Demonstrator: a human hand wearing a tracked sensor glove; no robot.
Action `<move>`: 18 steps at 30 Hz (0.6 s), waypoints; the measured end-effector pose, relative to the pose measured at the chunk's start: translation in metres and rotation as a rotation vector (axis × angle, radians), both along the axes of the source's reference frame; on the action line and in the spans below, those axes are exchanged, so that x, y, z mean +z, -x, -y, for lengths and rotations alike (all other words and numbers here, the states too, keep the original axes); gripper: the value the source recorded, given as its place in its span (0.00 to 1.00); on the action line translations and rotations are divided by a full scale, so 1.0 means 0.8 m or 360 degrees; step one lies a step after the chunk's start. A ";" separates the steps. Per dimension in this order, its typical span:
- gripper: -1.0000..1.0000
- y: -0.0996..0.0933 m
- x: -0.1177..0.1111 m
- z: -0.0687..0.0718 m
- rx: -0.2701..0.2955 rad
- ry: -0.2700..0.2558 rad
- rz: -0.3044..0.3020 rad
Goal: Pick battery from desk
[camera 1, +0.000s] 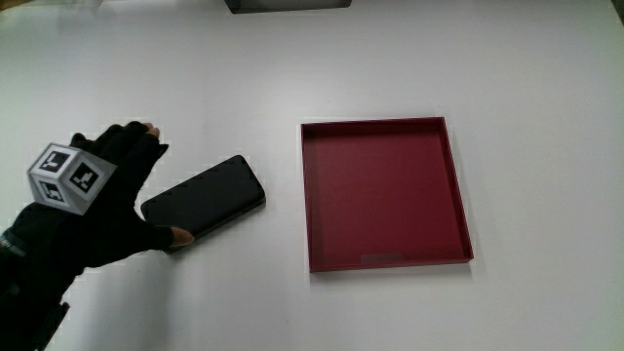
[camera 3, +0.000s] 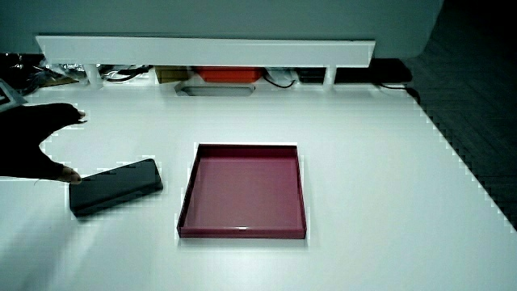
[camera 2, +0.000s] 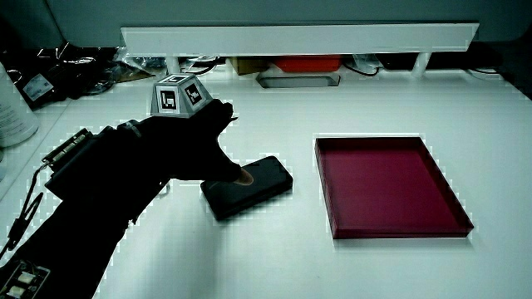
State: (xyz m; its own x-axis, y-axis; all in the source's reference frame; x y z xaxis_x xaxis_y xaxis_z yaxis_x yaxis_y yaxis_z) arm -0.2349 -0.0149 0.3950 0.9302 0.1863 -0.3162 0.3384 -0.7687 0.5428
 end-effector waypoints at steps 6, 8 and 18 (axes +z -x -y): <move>0.50 -0.009 0.021 0.004 -0.0062 -0.0002 0.0049; 0.50 -0.004 0.034 0.007 -0.0111 0.0034 0.0048; 0.50 0.003 0.093 0.016 -0.0233 0.0170 0.0085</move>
